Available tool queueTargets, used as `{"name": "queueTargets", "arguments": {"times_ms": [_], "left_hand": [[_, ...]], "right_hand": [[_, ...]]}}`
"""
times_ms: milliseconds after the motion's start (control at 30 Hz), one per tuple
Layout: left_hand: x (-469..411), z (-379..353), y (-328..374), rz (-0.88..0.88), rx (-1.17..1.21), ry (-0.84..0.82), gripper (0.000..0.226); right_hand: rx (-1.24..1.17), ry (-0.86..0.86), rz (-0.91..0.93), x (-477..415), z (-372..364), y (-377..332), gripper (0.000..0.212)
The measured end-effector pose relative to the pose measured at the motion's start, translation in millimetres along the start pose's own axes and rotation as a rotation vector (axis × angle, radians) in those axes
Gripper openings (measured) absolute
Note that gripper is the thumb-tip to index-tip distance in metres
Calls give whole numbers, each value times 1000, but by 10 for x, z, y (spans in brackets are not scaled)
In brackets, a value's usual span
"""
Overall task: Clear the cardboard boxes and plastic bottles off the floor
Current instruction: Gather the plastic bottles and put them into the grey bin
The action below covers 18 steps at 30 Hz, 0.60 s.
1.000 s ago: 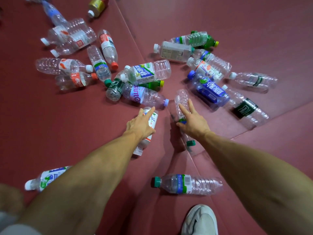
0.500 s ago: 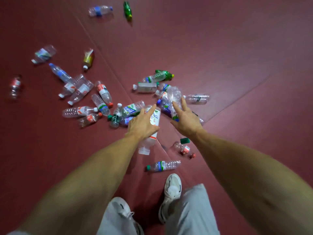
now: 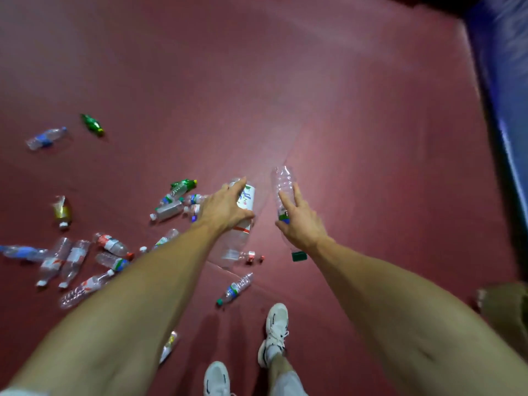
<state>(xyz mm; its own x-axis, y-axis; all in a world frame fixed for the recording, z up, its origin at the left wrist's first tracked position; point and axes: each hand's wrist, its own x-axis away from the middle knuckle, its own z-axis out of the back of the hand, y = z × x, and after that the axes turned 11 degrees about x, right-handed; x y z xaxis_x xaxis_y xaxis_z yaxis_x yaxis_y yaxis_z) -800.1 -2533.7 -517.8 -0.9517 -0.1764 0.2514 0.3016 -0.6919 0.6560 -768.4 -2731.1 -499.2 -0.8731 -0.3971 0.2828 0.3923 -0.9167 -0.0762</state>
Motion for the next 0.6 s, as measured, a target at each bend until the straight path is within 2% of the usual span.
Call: {"name": "queueTargets", "arguments": {"times_ms": [233,400,600], "left_hand": [[407,-322,1195,-261,-80,-144,88],[817,-815,1964,-457,-106,-255,90],[1655,-1546,2615,-614,-121,-379,89]], "right_hand": [[0,87,-328,1243,252,830,75],[-49,138,-529,2082,226,1390,75],[-114,184,-731,3431,-28,1843,76]]}}
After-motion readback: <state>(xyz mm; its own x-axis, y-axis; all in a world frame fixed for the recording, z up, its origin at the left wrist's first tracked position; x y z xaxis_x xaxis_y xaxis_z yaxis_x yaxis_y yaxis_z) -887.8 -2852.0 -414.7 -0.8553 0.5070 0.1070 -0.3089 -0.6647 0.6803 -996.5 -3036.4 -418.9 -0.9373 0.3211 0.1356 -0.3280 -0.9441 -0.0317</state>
